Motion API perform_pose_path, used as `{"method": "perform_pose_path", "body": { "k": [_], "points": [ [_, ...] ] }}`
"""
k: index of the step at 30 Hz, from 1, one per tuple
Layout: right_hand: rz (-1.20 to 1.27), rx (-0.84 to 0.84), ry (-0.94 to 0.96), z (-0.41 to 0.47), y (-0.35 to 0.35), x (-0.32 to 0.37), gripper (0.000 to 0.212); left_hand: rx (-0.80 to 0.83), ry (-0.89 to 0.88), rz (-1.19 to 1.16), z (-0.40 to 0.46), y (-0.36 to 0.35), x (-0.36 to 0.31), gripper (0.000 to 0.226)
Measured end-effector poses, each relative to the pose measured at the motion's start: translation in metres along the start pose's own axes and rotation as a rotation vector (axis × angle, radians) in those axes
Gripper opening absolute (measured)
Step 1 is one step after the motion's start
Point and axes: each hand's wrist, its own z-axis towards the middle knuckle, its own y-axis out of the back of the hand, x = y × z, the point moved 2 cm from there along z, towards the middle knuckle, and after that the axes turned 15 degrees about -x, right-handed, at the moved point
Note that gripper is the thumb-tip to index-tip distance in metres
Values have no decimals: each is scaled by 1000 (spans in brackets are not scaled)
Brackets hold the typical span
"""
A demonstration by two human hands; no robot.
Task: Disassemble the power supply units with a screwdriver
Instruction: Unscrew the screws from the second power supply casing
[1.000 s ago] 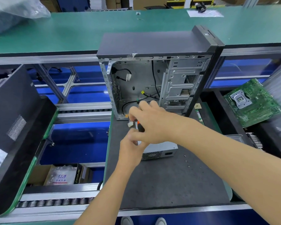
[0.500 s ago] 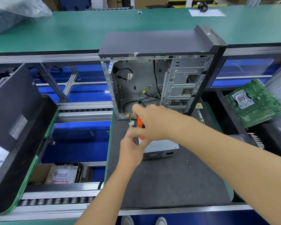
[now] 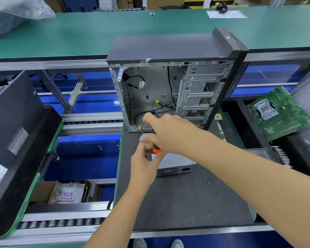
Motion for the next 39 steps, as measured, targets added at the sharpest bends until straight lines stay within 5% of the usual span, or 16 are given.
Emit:
{"method": "perform_pose_path", "body": {
  "k": [3,7,12,16,20,26,30,35,39],
  "points": [
    [-168,-78,-42,3,0,1,47,-11,17,-1,-2,-5,-2,32],
    [24,39,122,1,0,0,16,65,13,7,-2,1,5,28],
    [190,255,124,-3,7,-3,22,137,-70,43,-4,5,6,7],
    [-107,76,56,-3,7,8,46,13,46,89,2,-2,5,27],
    [-86,56,88,0,3,10,13,17,27,30,-2,-5,1,32],
    [140,279,118,-2,11,-4,18,67,-74,73,-13,1,4,29],
    [-66,87,2,-2,8,1,53,-27,4,51,-6,-6,-4,27],
    [-15,39,80,-1,6,1,17,-39,36,-10,-7,-7,-5,35],
    [133,245,80,-4,16,-8,28,42,-52,-1,-10,-1,-4,38]
  ]
}}
